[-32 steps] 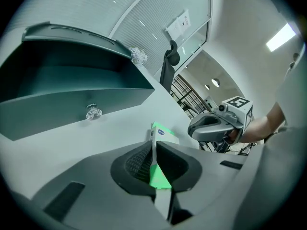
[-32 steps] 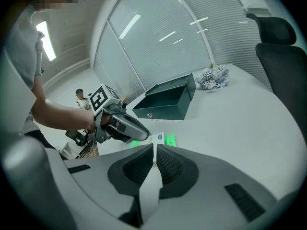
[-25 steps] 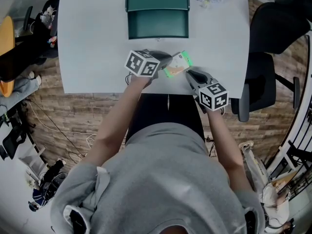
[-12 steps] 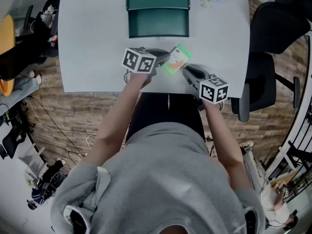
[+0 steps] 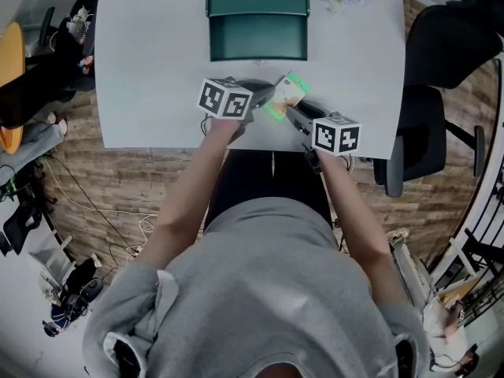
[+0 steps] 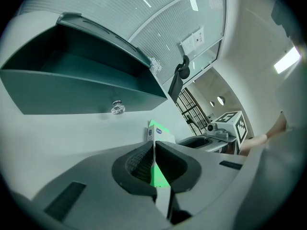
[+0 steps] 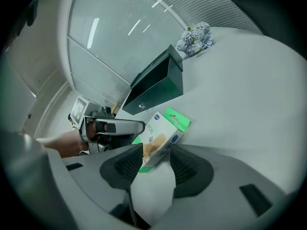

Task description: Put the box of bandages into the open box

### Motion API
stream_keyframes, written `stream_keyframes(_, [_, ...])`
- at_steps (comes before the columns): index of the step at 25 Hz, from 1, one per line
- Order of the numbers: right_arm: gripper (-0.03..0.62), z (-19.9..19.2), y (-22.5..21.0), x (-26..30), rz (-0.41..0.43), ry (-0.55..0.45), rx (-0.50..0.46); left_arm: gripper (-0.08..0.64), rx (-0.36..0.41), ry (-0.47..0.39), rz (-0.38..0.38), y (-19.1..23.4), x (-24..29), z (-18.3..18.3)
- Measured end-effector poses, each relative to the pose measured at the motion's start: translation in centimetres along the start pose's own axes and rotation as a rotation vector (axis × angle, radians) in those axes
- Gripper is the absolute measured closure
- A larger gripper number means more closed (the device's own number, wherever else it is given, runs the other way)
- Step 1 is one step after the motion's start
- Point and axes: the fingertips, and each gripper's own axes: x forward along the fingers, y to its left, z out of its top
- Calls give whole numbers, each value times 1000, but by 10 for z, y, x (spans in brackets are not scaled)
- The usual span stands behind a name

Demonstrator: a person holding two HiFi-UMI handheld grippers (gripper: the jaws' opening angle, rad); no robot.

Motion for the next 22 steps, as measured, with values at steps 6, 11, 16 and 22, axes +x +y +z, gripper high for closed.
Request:
stream_keyframes(6, [425,10,3,-8,7,-44,20,529,-4,-8,5,0,-1,0])
stream_keyframes(11, [425,28,19,-8,72,-122,60,529,-5,-15,16,7,-10,-2])
stream_keyframes(16, [425,42,33,-8,166,-190,178,529,-10,-20,30,13,-16,-3])
stream_keyframes(22, [440,53,42,-8,232,-222,232,538,0,-10,61,19,-18,-2])
